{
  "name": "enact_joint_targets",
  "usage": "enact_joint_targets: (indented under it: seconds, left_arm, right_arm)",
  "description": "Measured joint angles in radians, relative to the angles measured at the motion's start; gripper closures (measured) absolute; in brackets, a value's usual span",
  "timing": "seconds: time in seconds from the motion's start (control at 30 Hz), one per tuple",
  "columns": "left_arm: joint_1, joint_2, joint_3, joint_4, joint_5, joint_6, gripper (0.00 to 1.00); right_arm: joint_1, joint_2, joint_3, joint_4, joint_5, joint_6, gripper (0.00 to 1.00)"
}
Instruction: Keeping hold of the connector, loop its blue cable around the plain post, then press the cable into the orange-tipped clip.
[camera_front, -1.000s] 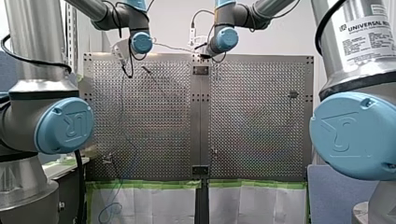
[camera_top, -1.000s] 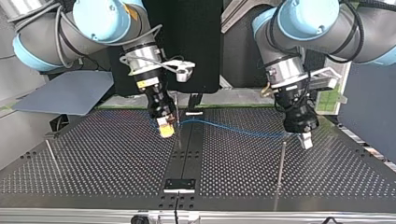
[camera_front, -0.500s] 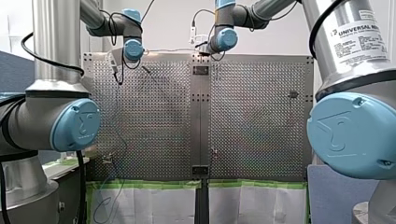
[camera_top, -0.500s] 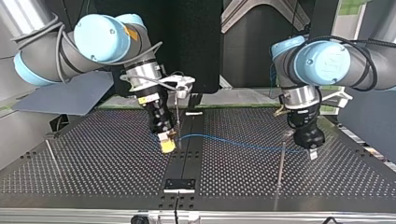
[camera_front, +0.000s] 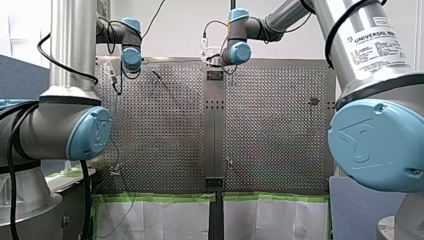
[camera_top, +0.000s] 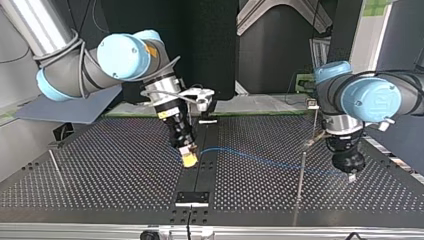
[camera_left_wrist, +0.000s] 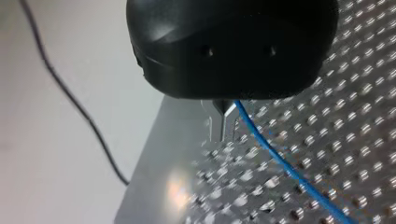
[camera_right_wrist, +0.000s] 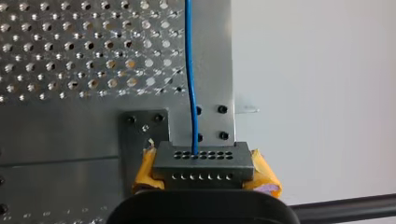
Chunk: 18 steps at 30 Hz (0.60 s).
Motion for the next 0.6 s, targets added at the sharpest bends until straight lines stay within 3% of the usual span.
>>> enact_joint_targets:
  seconds: [0.2, 0.6]
  left_arm:
    - [0.046, -0.035, 0.022, -0.009, 0.061, -0.005, 1.0]
    - [0.032, -0.076, 0.031, -0.02, 0.177, -0.003, 1.0]
  right_arm:
    - [0.002, 0.024, -0.011, -0.009, -0.006, -0.002, 1.0]
    - [-0.003, 0.097, -0.015, -0.031, 0.007, -0.005, 1.0]
